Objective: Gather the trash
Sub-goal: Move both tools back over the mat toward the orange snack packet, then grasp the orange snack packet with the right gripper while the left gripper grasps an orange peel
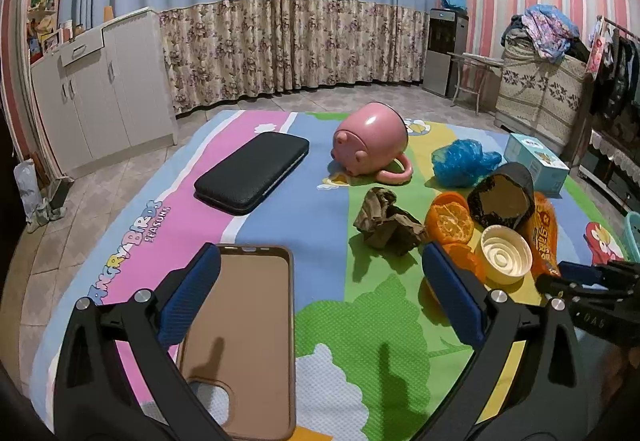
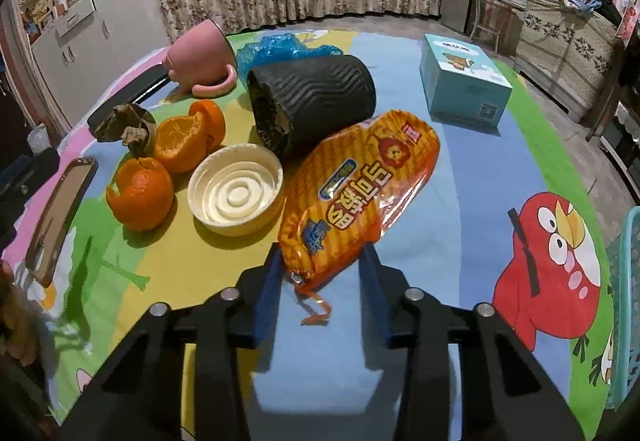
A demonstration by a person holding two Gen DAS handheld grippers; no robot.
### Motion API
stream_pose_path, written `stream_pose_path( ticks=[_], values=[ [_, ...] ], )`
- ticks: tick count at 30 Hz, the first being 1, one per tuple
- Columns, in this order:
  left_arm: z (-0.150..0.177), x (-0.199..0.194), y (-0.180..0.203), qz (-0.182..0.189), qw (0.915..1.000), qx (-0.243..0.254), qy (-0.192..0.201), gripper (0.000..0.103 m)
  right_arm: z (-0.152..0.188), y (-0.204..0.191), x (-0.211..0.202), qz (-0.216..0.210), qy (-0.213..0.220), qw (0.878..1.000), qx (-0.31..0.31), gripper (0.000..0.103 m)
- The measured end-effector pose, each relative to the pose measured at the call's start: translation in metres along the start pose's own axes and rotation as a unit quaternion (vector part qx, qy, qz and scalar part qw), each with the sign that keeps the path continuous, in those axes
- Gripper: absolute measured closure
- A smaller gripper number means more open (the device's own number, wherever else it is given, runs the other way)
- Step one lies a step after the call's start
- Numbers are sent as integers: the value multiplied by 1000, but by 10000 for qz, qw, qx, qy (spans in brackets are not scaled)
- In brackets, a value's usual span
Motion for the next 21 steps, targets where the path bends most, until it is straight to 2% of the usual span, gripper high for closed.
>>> stream_pose_path(
  ticks=[2,9,16,20,21],
  values=[
    [1,-1,5,44,10000,46,-25,6,1,7,-2,-2,4,10000,3,79],
    [6,1,45,300,9985,386,-235,6,0,41,-14,212,52,9997,122,83],
    [13,19,81,445,9949,619,-667,6,4,76,-24,361,84,9989,291,83],
    [16,29,88,465,9926,692,-878,14,4,92,-25,368,90,9983,442,83],
    [17,35,90,479,9911,711,-1020,20,4,95,-26,353,93,9981,491,83]
  ],
)
Point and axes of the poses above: each gripper's, at about its wrist camera, not at the fingertips, and x roughly the way its jaws point, y to its right, z to its underside, the point moved 5 cm from there along x, roughly the way its jaws point, and after that the axes turned 5 degrees about -y, right-handed, at the moved point
